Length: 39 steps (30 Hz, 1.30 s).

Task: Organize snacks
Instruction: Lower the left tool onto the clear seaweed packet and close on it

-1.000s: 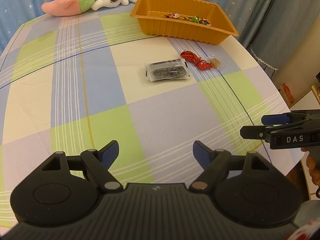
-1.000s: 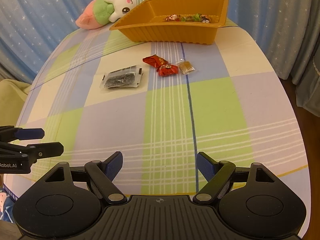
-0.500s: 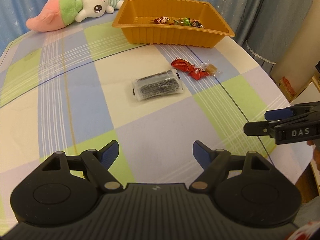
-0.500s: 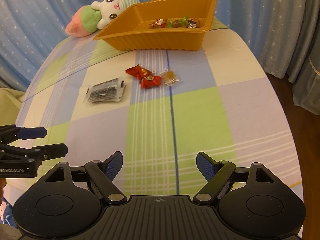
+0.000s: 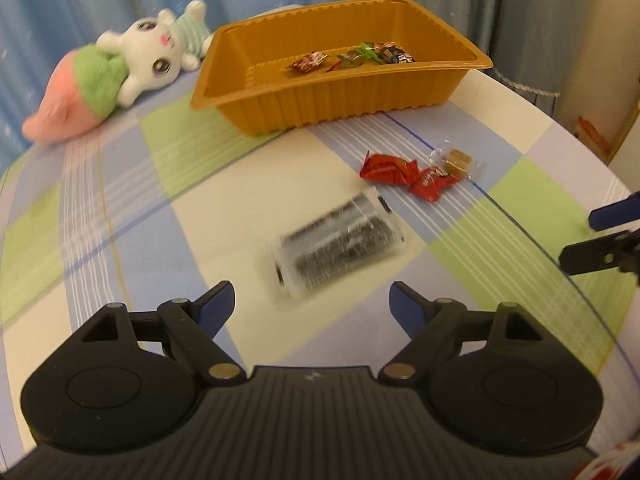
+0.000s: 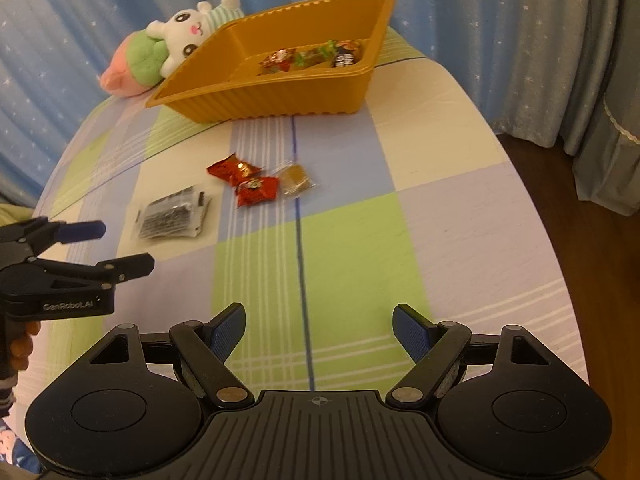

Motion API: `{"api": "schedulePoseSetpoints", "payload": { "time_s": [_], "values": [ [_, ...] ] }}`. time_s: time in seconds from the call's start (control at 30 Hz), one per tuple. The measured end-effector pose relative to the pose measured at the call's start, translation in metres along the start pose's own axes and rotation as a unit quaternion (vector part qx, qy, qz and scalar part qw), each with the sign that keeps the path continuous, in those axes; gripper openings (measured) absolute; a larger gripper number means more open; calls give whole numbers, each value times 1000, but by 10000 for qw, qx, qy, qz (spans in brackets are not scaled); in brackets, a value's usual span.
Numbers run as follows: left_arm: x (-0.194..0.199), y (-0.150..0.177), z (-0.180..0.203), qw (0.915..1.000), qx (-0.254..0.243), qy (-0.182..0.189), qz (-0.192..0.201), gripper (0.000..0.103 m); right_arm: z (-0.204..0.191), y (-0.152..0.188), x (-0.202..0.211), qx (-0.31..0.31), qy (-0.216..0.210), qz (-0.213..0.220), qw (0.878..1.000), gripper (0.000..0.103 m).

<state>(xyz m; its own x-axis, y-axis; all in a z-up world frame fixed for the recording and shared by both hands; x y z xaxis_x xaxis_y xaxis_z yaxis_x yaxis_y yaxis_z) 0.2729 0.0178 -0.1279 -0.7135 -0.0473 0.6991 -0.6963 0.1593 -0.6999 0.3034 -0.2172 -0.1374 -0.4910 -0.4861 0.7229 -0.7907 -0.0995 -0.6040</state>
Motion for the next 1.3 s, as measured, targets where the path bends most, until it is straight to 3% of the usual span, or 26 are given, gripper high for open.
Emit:
{"api": "schedulePoseSetpoints", "payload": {
  "time_s": [0.23,0.4,0.6,0.87,1.3],
  "values": [
    [-29,-12,6,9983,-582,22,-31,84,10,-8,-3,-157,106,50,9998,80],
    [-44,-20,4,9983,-573,60,-65,83,15,-13,-5,-239,157,91,9995,80],
    [-53,-28,-1,9991,-242,310,-156,75,17,-17,-9,-280,180,98,9994,80],
    [-57,-32,-2,9971,253,681,-218,40,14,-23,-16,-176,114,116,9997,80],
    [-43,-16,-29,9937,1048,246,-306,37,-3,-33,-29,394,-107,361,9985,80]
  ]
}}
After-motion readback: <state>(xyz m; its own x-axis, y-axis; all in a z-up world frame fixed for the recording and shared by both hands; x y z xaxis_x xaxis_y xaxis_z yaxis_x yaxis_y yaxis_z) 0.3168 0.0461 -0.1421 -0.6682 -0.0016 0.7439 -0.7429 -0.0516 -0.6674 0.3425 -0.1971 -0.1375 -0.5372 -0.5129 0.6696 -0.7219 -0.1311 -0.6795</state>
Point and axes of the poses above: each gripper's, at about its wrist camera, not at the fingertips, and x roughly against the way its jaws point, z to its right, y to its underside, the point moved 1 cm from there along -x, roughly the way its jaws point, and after that the axes turned 12 degrees about z, right-handed, at the moved point
